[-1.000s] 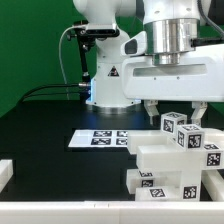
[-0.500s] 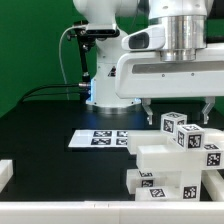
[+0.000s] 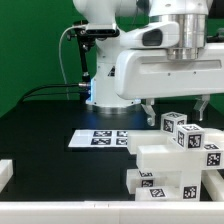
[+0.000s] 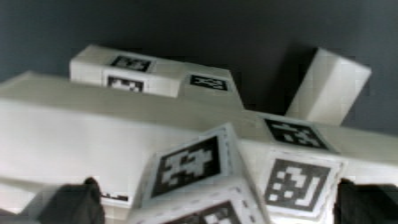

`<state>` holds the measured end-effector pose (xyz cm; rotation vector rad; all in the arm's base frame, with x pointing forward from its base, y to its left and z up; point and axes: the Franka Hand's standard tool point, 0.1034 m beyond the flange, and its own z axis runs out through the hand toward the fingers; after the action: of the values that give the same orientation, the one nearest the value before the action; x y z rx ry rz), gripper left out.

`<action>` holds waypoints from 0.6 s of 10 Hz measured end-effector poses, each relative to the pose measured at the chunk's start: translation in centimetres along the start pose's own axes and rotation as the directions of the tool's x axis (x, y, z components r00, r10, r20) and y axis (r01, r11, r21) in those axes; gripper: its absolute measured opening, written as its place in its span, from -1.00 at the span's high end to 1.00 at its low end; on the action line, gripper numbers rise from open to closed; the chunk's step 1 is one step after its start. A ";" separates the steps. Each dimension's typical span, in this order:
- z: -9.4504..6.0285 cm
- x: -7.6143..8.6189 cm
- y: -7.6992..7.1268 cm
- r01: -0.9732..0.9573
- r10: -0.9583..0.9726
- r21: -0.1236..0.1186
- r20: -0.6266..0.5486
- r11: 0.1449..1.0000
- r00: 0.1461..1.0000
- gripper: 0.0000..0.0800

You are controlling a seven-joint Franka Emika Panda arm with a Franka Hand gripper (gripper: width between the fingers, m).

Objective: Assemble chair

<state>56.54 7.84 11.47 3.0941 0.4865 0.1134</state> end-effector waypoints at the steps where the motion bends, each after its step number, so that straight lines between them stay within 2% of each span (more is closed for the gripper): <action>1: 0.0 0.0 0.0 -0.019 0.019 -0.001 0.001 1.000 1.000 -0.62; 4: 0.1 0.0 0.0 -0.137 0.137 -0.001 0.001 0.991 0.991 0.30; 6: 0.1 0.0 0.2 -0.311 0.311 0.000 -0.001 0.951 0.951 0.30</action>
Offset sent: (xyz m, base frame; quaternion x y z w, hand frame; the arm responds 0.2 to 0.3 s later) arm 0.0000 0.0000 0.0000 0.0000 0.0000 0.1296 0.9916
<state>56.56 7.67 11.40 3.1439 -0.0062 0.1152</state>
